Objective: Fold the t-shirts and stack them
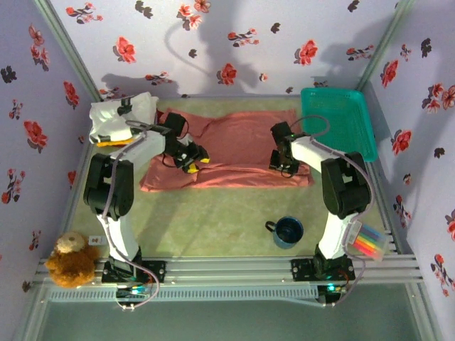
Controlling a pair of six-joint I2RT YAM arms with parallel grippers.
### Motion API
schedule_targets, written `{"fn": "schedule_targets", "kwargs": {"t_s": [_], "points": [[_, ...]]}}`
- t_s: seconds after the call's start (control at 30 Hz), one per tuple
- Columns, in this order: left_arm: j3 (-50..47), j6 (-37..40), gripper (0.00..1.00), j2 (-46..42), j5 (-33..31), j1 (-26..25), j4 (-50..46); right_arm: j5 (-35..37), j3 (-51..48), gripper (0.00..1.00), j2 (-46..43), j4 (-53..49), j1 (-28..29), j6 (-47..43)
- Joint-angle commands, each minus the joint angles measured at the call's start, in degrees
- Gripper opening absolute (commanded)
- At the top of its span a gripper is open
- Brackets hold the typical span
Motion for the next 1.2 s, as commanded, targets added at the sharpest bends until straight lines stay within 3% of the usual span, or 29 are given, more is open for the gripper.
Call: {"fn": "schedule_targets", "kwargs": {"t_s": [0.0, 0.13, 0.23, 0.43, 0.53, 0.6, 0.8, 1.17], "points": [[-1.32, -1.55, 0.5, -0.5, 0.59, -1.09, 0.95, 4.64, 1.84, 0.48, 1.34, 6.15, -1.04, -1.79], [-1.08, -1.88, 0.49, -0.15, 1.13, -2.46, 1.28, 6.21, 5.06, 0.48, 3.07, 7.23, -1.85, -4.21], [0.62, -1.47, 0.4, 1.36, 1.43, -4.32, 0.74, 5.79, 9.67, 0.47, 3.53, 0.8, -2.46, -4.35], [3.8, 3.32, 0.29, 4.38, -3.92, -7.43, -5.16, 0.45, 4.66, 0.45, -2.59, -5.07, -0.95, -4.35], [3.81, 5.05, 0.23, 4.9, -5.92, -7.52, -5.92, -1.53, 0.14, 0.37, -5.28, -5.73, 0.38, -3.74], [3.96, 6.36, 0.17, 5.45, -8.62, -7.46, -6.33, -2.4, -2.39, 0.27, -6.25, -5.31, 0.92, -3.43], [4.5, 9.54, 0.11, 8.24, -13.95, -7.47, -7.03, -4.78, -6.02, 0.04, -5.39, -2.22, 1.41, -1.95], [-2.34, 10.26, 0.09, 7.42, -16.73, -7.44, -5.42, -4.66, -12.8, 0.0, -4.72, -2.54, 1.75, -0.48]]}}
